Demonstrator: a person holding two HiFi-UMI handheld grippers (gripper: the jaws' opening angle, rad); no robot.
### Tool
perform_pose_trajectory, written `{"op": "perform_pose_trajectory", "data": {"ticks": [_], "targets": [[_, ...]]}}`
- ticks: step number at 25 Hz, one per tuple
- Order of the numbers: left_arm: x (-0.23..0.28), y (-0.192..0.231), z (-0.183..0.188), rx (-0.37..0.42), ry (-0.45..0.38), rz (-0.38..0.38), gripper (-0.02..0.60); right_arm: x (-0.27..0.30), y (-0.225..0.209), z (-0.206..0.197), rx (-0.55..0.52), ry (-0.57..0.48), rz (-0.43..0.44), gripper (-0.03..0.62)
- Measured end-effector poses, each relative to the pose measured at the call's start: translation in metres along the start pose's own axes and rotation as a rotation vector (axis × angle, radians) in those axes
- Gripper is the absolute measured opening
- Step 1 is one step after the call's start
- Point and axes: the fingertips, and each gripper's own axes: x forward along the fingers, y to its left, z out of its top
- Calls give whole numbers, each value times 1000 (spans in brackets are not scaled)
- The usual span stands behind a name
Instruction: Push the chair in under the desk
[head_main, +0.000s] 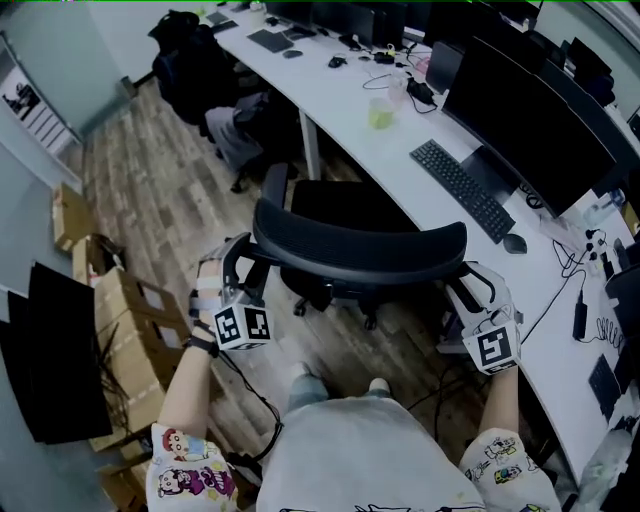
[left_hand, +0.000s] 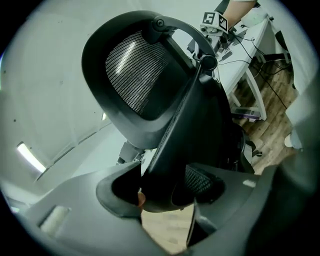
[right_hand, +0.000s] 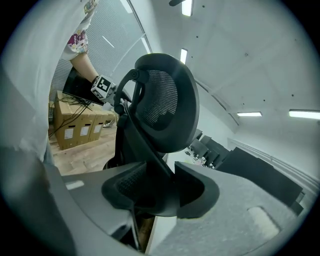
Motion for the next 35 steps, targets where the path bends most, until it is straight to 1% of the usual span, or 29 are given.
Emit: {"op": "perform_pose_trajectory", "data": {"ticks": [3,4,6,8,11,14,22,26,30,35], "targets": [[21,8,-3,22,-42,-23,270,6,-1,5,31,7,-56,168],[27,11,-3,26,-57,-30,270,8,-2,6,43,13,-78,160],[38,19,-2,27,-88,-39,268,11,-6,6,47,33,-121,117],[51,22,-4,39,-115,-50,267,18,-11,6,46,49,-147,120],[70,26,-3,56,-149,-65,267,26,-18,4,47,88,-164,123],[88,30,2,71,-176,-83,267,33,-25,0,70,109,-189,121],[138,40,15,100,-221,-113,264,48,-47,-9,95,173,-225,120],[158,42,15,118,-228,-123,262,54,-48,-9,121,156,-244,123],[172,51,14,130,-252,-133,261,61,-50,-5,138,158,-268,126],[181,51,14,146,-268,-125,258,62,-52,-4,146,162,-293,127]]}}
